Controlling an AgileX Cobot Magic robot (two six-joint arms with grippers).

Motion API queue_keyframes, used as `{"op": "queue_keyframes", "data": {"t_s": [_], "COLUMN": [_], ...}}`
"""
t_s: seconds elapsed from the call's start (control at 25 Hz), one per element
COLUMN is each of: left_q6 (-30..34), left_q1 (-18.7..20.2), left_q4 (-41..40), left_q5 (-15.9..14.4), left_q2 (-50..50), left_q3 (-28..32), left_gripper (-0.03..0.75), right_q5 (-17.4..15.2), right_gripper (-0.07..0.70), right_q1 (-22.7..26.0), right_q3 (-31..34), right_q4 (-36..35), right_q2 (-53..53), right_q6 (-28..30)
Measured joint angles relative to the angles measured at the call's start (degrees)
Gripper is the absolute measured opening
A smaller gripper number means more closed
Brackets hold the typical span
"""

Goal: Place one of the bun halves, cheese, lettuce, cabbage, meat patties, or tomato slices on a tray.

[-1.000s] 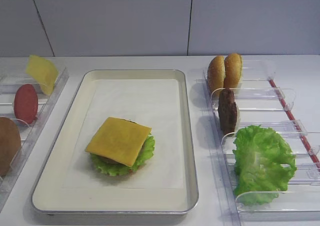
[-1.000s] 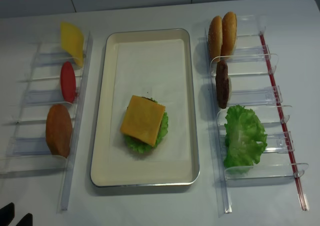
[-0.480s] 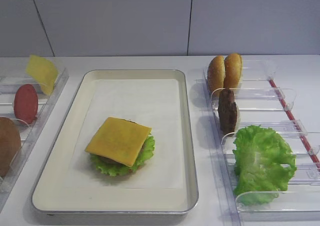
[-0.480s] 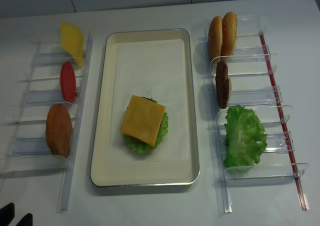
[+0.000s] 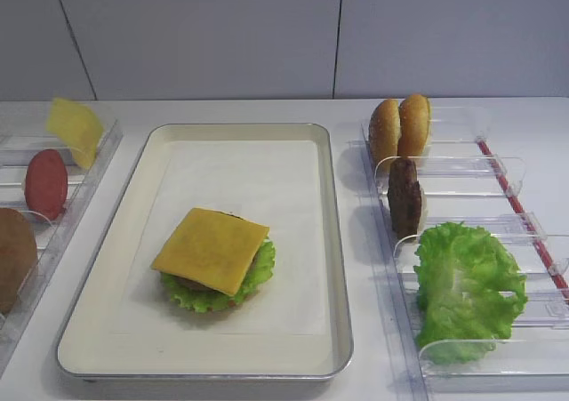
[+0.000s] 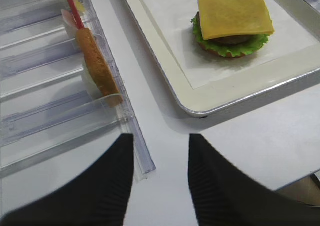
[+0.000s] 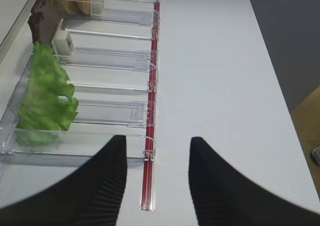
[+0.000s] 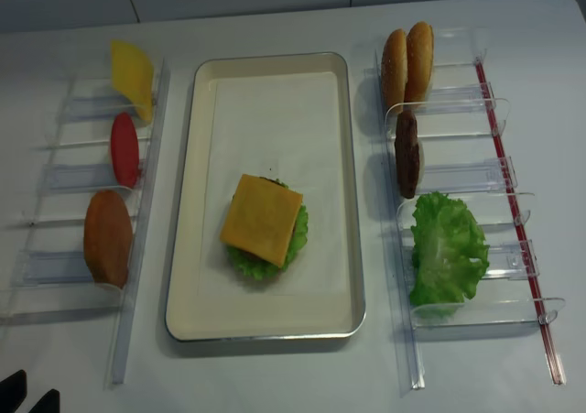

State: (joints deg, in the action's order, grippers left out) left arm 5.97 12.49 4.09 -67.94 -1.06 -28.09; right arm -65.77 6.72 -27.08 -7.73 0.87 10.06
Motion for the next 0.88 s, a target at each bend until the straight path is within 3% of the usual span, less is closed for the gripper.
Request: {"op": "queue_keyframes", "data": {"t_s": [0.88], "left_q6": [0.0], "left_q1": [0.0], "left_q4": [0.0], "left_q5": [0.0], "left_q2": [0.0], "left_q3": [0.0], "left_gripper": [0.248], "right_q5": [0.0], "right_gripper": [0.33], "right_q1": [0.0], "right_q3": [0.0], "right_q4": [0.0], "right_q2": [0.0], "right_q6": [0.0]}}
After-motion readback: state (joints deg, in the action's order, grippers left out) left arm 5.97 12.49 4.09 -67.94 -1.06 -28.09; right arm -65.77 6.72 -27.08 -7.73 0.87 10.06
